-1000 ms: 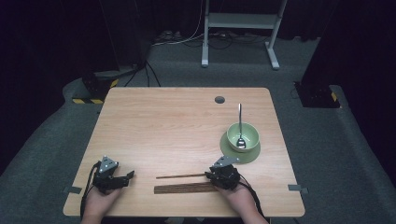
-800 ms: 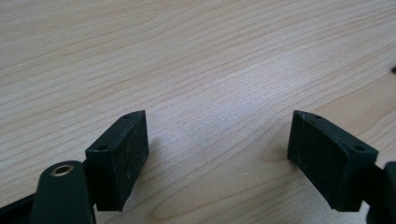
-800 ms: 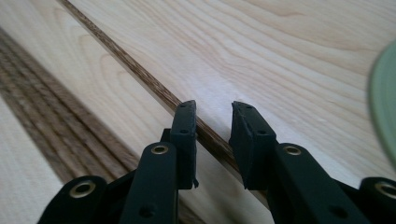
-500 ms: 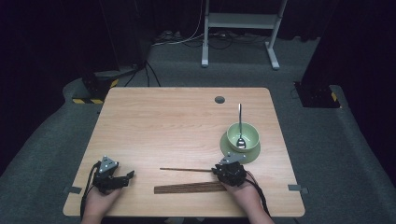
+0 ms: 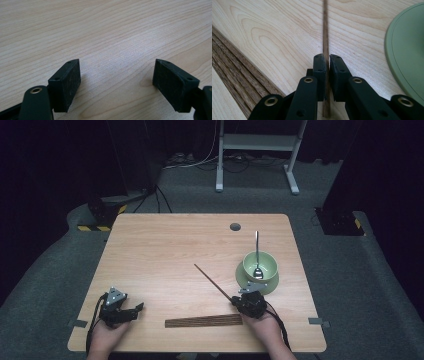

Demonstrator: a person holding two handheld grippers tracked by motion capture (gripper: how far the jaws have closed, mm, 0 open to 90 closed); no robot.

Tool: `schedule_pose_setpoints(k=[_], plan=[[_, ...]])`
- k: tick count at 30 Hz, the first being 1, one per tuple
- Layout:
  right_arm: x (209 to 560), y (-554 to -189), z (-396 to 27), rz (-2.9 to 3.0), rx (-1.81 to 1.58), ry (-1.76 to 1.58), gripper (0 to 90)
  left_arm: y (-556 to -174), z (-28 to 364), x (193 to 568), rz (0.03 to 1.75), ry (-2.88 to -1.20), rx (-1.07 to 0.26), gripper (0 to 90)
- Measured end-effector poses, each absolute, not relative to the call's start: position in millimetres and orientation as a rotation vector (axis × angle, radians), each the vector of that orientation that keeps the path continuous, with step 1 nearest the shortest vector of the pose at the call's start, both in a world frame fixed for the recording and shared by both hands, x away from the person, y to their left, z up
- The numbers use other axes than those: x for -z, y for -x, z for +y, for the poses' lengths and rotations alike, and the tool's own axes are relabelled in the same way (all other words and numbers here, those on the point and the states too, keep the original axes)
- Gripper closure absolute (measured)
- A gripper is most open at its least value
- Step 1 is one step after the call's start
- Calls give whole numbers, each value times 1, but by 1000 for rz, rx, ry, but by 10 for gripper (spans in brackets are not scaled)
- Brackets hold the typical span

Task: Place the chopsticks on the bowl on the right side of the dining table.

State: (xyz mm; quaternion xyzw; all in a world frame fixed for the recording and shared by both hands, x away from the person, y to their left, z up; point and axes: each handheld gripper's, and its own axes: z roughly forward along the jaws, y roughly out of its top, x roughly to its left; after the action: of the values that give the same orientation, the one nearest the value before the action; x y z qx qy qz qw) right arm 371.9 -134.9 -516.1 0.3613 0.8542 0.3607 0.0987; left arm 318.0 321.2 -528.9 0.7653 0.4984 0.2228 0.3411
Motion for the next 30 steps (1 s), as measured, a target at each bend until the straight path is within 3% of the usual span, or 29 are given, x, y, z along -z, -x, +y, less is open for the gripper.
schedule_pose_setpoints(k=[4,12,30], plan=[[516,-372,-135,2534,-1080,-1058,746,-318,321,529,1296,-1991,-579,227],[517,-371,-133,2534,-1068,-1007,711,-318,321,529,1295,-1992,-580,230],[518,-366,-125,2488,-1001,-925,793,-318,321,529,1295,-1991,-580,234]])
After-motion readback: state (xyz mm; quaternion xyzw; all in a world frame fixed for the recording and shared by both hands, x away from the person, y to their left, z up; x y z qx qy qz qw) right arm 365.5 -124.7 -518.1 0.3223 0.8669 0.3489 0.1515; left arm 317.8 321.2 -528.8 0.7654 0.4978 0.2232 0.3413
